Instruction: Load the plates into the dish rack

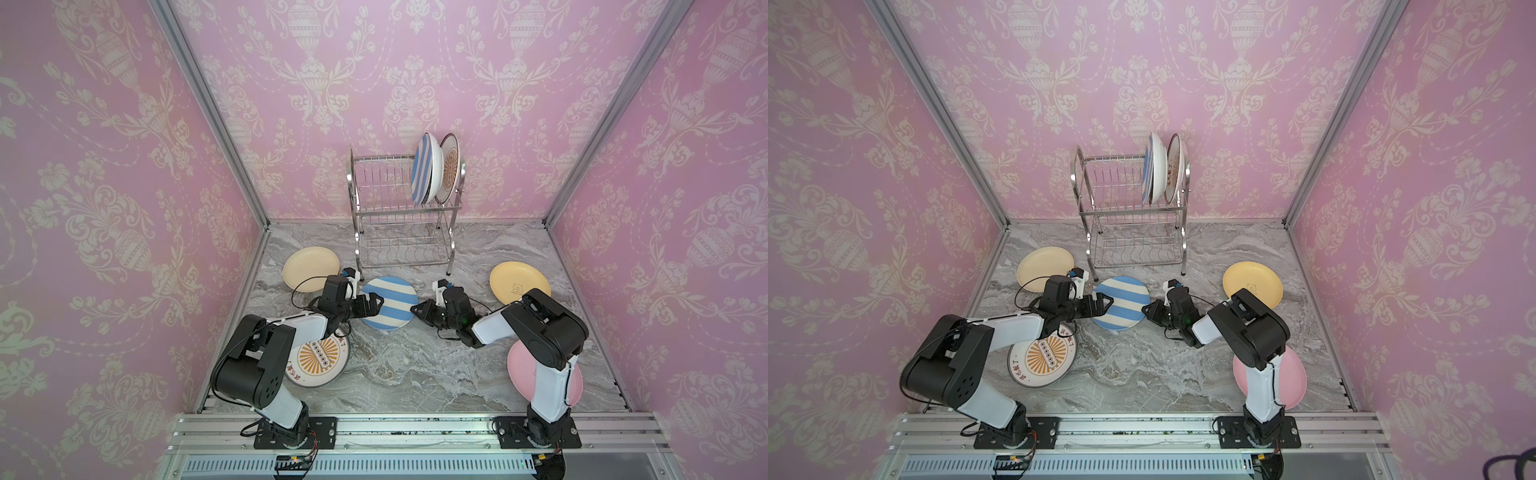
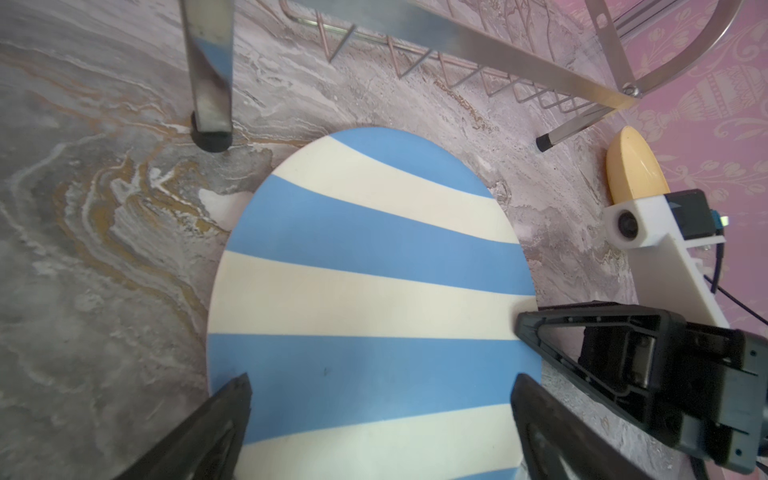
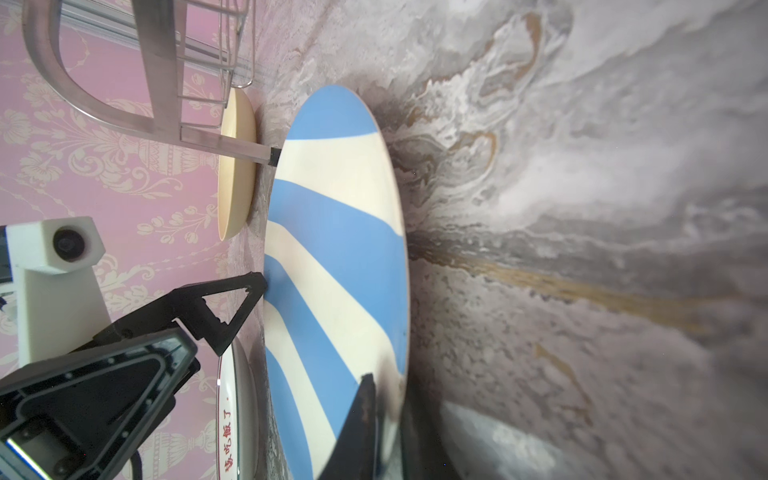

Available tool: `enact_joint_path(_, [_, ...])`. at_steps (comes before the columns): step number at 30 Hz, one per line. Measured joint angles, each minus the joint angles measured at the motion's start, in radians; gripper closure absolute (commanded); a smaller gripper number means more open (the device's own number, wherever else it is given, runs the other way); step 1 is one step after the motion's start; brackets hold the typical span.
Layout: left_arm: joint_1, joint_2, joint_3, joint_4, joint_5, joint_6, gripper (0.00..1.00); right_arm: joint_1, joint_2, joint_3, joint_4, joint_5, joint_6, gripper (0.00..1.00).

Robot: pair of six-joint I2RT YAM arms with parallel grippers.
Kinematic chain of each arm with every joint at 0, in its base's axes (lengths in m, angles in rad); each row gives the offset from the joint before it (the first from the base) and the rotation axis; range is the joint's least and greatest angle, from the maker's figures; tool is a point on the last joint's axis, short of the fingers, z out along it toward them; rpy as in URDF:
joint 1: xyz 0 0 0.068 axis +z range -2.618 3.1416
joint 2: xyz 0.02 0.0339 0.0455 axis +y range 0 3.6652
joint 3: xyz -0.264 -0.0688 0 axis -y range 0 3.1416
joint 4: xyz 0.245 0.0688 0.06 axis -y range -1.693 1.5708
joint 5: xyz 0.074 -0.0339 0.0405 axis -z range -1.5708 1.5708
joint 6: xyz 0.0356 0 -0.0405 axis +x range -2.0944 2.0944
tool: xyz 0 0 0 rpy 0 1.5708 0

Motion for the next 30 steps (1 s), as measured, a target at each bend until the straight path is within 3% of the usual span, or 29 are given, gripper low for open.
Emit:
enact_joint_path(7, [-0.014,-0.023,-0.024,0.034,0.005,-0.029,0.01,0.000,-0.032,-0.002,0.008,0.002,0.013,0.97])
enact_joint_path(12, [-0.014,-0.055,-0.028,0.019,0.006,-0.031,0.01,0.000,-0.099,-0.008,-0.085,0.017,-0.011,1.00])
enact_joint_path(24, [-0.014,-0.391,0.048,-0.212,-0.109,0.051,0.01,0.040,-0.538,0.019,-0.687,0.209,-0.244,1.00])
enact_joint_path(30, [-0.012,-0.462,0.061,-0.270,-0.160,0.087,0.01,0.090,-0.742,0.096,-0.989,0.314,-0.341,1.00])
